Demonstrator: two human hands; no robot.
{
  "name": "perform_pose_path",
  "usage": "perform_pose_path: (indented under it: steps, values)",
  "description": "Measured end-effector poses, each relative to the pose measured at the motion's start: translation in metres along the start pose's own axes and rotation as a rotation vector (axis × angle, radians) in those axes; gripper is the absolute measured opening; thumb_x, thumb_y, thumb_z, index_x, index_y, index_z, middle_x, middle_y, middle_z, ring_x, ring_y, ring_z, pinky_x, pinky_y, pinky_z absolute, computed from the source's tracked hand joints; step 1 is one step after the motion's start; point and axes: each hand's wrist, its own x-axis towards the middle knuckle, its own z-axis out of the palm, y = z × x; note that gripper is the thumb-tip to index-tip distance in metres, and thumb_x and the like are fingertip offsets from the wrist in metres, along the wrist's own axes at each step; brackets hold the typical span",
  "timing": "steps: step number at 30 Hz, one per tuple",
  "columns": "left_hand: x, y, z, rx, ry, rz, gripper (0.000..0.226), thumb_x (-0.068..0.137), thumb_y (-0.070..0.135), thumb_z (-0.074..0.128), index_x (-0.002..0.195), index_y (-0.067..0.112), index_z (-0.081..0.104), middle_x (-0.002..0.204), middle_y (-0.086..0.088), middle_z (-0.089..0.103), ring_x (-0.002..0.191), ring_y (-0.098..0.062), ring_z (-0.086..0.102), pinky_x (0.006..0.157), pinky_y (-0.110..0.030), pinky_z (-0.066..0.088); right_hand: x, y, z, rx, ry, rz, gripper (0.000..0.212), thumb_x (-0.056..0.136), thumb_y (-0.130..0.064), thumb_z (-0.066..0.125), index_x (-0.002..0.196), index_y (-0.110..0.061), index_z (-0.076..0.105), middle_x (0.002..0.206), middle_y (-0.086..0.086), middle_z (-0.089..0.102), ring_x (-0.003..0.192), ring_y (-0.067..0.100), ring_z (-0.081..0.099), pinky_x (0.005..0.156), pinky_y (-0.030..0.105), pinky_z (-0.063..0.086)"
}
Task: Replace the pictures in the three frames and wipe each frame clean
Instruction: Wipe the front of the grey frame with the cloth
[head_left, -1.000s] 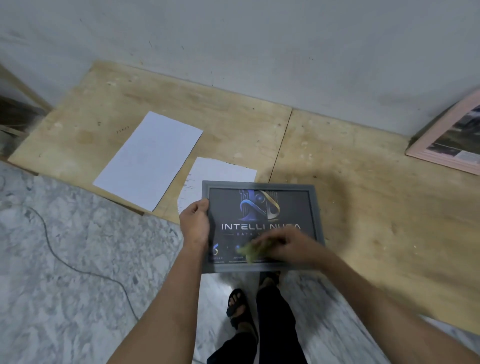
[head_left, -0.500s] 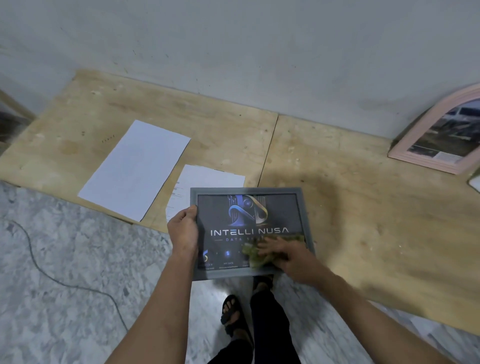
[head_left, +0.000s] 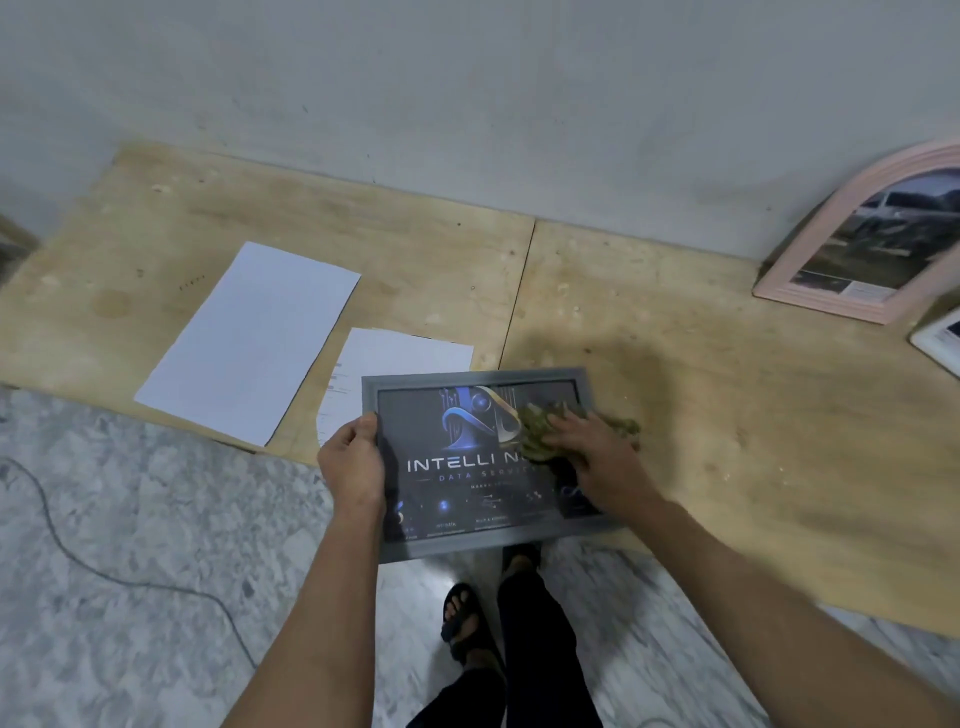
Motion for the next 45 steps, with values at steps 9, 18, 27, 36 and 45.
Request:
perform_pose_path:
  steps: [9,18,27,36,45]
  values:
    - [-0.007,0.01,-0.001,0.009,0.008,-0.032,0.03,0.091,0.022,0.061,0.063,0.009,0.061,0.064,0.001,0.054,0.067,-0.015,0.047,0.071,-0.029,0.043,-0.074,-0.049,0.053,0.216,0.178,0.053,0.028,0.079,-0.017,0.056,0.096,-0.023,0.077,0.108,-0.018,0.065,0.104,0.009,0.063,0.099,0.018,0.043]
    - [-0.017,0.013,-0.016,-0.017,-0.053,-0.02,0.023,0.094,0.017,0.061,0.074,0.015,0.071,0.08,0.001,0.069,0.078,-0.015,0.059,0.073,-0.029,0.049,-0.009,-0.123,0.003,0.709,0.035,0.155,0.056,0.085,0.007,0.052,0.101,-0.043,0.071,0.093,-0.012,0.073,0.081,0.007,0.067,0.076,0.024,0.053]
    - [-0.023,0.005,-0.011,-0.072,-0.08,-0.05,0.019,0.096,0.016,0.06,0.085,0.011,0.074,0.085,0.001,0.071,0.08,-0.013,0.061,0.079,-0.03,0.05,0.057,-0.089,0.025,0.286,0.442,0.456,0.053,0.08,0.01,0.048,0.126,-0.014,0.063,0.135,0.009,0.058,0.13,0.028,0.048,0.11,0.038,0.036]
    - [-0.01,0.032,-0.009,-0.138,-0.152,-0.13,0.02,0.09,0.014,0.057,0.077,0.0,0.063,0.077,-0.013,0.057,0.075,-0.024,0.052,0.071,-0.038,0.045,0.038,-0.167,0.052,0.227,0.048,-0.33,0.033,0.085,0.003,0.047,0.096,-0.014,0.073,0.112,0.005,0.07,0.113,0.026,0.059,0.106,0.04,0.041]
    - [-0.01,0.036,-0.017,-0.081,-0.233,-0.169,0.017,0.091,0.02,0.062,0.086,0.008,0.073,0.097,-0.018,0.075,0.091,-0.034,0.07,0.091,-0.056,0.056,0.014,-0.137,0.005,0.67,-0.162,0.057,0.032,0.081,0.009,0.061,0.102,-0.011,0.075,0.09,-0.005,0.076,0.082,0.002,0.068,0.083,0.02,0.054]
